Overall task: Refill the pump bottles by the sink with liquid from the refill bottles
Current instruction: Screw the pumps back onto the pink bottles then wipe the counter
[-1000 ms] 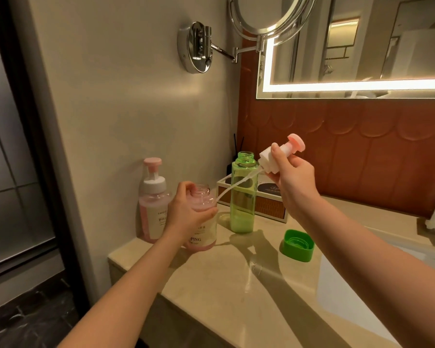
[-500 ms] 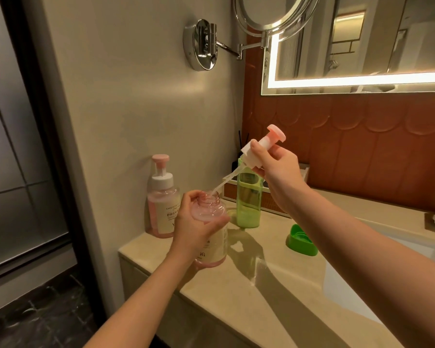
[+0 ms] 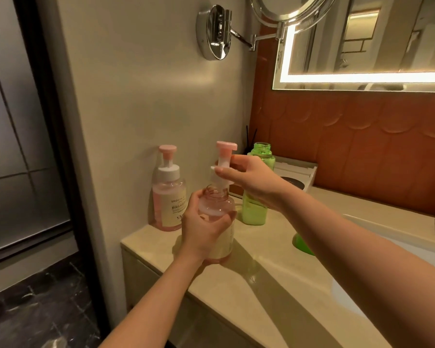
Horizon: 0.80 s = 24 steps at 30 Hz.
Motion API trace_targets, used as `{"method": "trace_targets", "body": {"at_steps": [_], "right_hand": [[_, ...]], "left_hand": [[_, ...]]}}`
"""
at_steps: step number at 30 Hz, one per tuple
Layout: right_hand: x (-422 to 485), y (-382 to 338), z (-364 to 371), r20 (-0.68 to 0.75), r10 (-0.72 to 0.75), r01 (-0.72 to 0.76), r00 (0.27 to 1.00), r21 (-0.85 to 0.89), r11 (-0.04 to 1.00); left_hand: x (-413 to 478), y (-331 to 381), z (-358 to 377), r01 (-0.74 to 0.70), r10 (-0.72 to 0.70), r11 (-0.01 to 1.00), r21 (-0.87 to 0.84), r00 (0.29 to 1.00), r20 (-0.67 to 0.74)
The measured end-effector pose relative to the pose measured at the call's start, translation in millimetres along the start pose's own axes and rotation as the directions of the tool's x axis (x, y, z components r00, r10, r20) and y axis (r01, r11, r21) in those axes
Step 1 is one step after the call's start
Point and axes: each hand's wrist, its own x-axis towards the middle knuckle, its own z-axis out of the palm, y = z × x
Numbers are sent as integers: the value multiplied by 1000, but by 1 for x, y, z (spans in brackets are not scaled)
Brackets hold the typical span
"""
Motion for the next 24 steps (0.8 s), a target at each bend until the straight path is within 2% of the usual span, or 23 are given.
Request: {"method": "trace_targets", "body": {"at_steps": [17, 20, 24], "right_hand": [[12, 1, -6, 255, 25, -39, 967, 51, 998], [8, 8, -5, 324, 66, -64, 944, -18, 998], [6, 9, 0, 279, 68, -44, 958, -93, 995]], "left_hand": [[3, 8, -6, 71, -62, 994, -85, 993, 103], [3, 8, -7, 64, -58, 997, -49, 992, 113], [3, 8, -8, 59, -53, 997, -51, 992, 117]]}}
